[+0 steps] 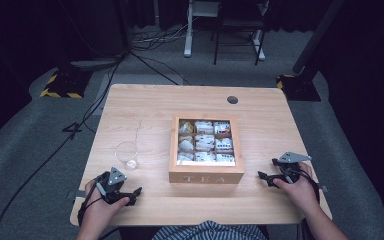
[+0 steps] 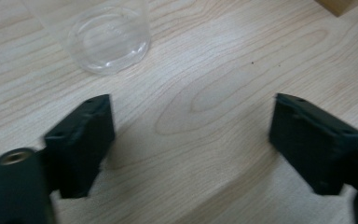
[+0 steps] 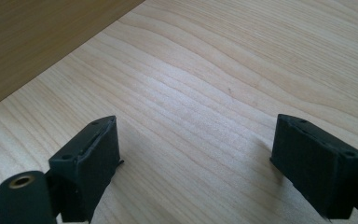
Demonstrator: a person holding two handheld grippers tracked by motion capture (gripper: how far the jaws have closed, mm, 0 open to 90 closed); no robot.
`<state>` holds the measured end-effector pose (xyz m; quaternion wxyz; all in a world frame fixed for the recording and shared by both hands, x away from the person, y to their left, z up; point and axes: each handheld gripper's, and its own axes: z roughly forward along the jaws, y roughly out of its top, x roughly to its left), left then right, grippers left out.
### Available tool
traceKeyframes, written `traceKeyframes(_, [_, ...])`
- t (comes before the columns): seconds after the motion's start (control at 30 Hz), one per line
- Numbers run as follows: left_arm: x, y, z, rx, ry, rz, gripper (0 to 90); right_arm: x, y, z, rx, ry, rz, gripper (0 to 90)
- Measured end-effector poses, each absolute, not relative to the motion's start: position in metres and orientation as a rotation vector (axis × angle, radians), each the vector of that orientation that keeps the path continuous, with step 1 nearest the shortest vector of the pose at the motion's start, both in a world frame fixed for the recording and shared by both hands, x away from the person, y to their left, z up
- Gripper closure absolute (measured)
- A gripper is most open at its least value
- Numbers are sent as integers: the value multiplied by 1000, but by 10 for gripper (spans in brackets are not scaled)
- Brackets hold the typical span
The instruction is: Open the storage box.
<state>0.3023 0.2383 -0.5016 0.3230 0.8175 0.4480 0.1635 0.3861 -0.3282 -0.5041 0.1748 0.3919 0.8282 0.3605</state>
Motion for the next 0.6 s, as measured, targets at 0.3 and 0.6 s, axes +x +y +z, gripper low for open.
traceKeyframes(0.3, [301,236,-493,2136,1183,423,253,386,-331,-502,1094,2366,1031,234])
traceKeyframes(0.6, [300,236,-489,2126,1193,420,269,381,-329,-487,1061,2371,1058,299])
